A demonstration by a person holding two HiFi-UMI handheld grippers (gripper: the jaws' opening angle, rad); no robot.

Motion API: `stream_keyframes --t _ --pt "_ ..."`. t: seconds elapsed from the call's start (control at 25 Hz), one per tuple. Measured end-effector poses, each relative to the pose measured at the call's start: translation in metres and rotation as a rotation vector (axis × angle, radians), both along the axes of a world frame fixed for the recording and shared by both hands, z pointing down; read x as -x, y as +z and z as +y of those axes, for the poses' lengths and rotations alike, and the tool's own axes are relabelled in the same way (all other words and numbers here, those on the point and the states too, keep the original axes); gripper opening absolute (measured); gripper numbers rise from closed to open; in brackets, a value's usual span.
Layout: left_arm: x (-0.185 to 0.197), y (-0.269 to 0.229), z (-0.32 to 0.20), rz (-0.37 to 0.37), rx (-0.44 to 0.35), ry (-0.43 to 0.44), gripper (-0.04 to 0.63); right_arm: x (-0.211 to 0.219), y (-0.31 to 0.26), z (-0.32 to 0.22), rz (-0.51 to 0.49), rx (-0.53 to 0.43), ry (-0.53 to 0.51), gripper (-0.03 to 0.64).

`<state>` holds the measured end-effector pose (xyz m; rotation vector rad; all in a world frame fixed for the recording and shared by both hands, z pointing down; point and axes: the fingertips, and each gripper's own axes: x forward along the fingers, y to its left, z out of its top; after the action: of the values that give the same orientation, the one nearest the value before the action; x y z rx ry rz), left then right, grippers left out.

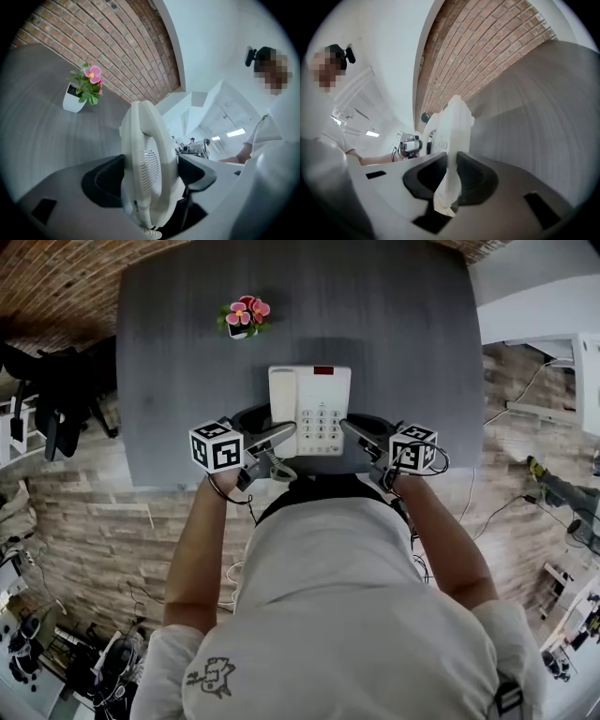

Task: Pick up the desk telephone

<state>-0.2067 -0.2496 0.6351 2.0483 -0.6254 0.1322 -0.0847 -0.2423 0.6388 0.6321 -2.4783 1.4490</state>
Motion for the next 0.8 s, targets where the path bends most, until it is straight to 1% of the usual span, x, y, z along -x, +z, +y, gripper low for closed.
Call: stream_keyframes --t 0.12,0.36,0.56,0.8 --pt "0.003 -0.019 0.004 -0.001 -0.036 -0.004 0.377 0.002 -0.019 0.003 -0.001 -0.036 0.008 0.072" --pt "0.027 -0.043 0.009 -0.001 -0.097 0.005 0.377 0.027 -0.049 0.005 0.007 -0.12 0.031 0.071" --pt "0.016 -0.062 0.02 -0.009 -0.154 0.024 0.377 0.015 -0.064 0.02 0.007 -0.171 0.047 0.07" --pt "0.026 -0.074 0.026 0.002 -0.174 0.035 0.377 0.025 -0.079 0.026 0.014 -0.197 0.069 0.069"
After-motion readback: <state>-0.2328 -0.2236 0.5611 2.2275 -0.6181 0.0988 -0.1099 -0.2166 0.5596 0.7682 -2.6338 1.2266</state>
